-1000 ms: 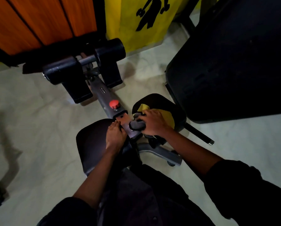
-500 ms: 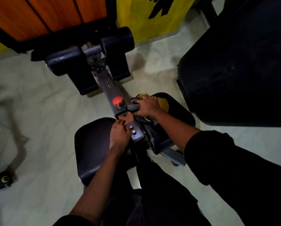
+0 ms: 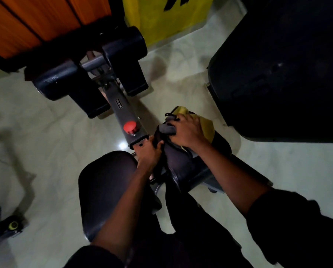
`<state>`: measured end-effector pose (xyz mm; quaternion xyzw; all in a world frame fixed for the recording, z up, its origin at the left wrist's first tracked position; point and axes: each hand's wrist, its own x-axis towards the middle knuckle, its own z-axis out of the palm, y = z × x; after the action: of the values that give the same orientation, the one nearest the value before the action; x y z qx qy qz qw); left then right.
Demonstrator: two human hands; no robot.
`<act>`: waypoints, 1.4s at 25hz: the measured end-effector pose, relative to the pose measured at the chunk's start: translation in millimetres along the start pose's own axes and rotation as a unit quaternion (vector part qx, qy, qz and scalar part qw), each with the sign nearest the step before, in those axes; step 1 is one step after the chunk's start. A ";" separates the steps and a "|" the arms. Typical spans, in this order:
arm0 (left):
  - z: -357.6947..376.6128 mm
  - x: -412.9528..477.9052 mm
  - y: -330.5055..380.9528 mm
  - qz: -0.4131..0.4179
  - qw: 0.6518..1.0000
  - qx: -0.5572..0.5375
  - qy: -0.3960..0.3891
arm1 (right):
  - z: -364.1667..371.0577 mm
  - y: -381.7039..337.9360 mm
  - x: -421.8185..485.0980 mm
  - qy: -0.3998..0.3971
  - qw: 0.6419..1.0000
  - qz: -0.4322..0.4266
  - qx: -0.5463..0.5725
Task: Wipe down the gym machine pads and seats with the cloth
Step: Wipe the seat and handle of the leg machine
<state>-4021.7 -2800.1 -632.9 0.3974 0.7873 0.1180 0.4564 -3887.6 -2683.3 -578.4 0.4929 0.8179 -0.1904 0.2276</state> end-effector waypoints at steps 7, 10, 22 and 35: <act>-14.6 13.5 10.4 0.034 0.995 0.046 -0.084 | -19.8 17.2 56.7 -0.076 0.995 0.044 0.047; -13.9 17.2 29.9 0.010 0.994 0.014 -0.105 | -23.9 50.0 41.0 -0.062 0.983 0.114 0.131; -4.6 33.6 53.7 -0.052 0.994 0.032 -0.094 | -10.4 138.2 -20.6 -0.106 0.876 0.098 0.461; -12.4 -5.0 92.3 0.042 0.994 0.071 -0.072 | 39.9 121.4 -138.8 0.205 0.782 0.170 0.564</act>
<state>-3982.6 -2741.0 -572.2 0.4687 0.7417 0.0516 0.4770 -3714.9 -2751.0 -544.0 0.6920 0.4949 -0.4701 -0.2350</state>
